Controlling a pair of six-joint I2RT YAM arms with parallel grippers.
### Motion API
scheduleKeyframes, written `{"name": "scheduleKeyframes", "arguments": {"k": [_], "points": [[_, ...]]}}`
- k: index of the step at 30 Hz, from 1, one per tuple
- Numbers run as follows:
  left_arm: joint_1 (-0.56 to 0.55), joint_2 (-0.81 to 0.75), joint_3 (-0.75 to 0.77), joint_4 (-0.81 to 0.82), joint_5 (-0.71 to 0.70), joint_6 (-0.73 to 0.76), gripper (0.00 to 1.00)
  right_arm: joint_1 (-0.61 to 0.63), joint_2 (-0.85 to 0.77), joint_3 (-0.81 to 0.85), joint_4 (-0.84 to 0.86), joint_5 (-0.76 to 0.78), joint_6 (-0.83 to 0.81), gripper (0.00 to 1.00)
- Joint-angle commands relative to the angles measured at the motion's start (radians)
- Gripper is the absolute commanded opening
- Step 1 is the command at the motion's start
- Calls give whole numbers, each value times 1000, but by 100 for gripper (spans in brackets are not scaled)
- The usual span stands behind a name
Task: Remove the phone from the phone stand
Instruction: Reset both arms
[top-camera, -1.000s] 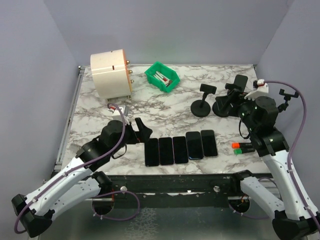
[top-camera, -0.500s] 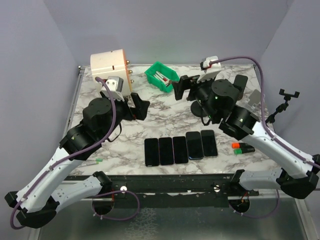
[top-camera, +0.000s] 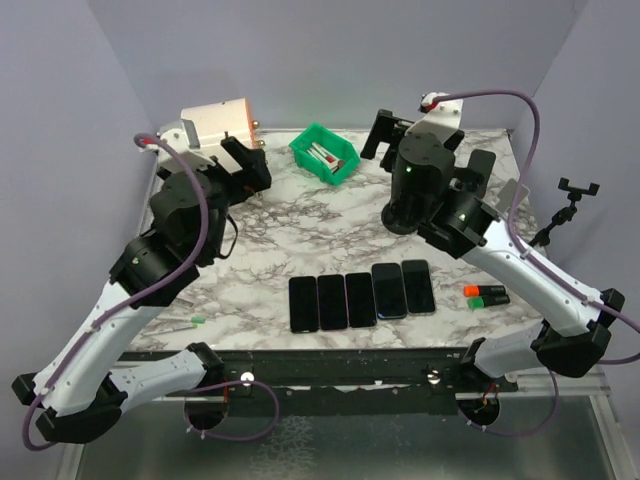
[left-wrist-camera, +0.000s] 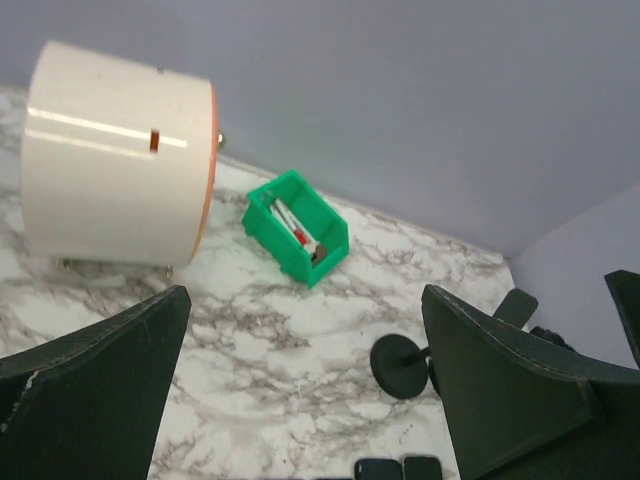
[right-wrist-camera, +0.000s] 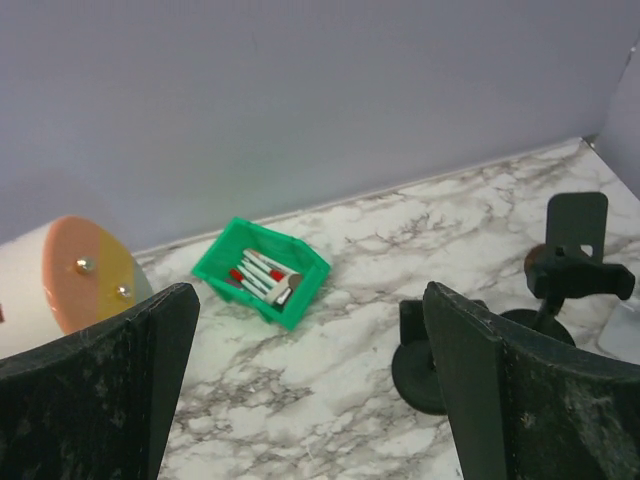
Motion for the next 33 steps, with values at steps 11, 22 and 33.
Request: {"name": "scheduleKeyframes", "arguments": {"k": [11, 22, 33], "points": [[1, 117, 88, -125, 141, 55, 99, -314, -107, 32, -340, -340, 207, 100], [1, 261, 596, -104, 391, 320, 99, -284, -360, 130, -73, -585, -165, 100], [0, 175, 481, 66, 302, 377, 99, -217, -275, 61, 43, -383, -212, 100]]}}
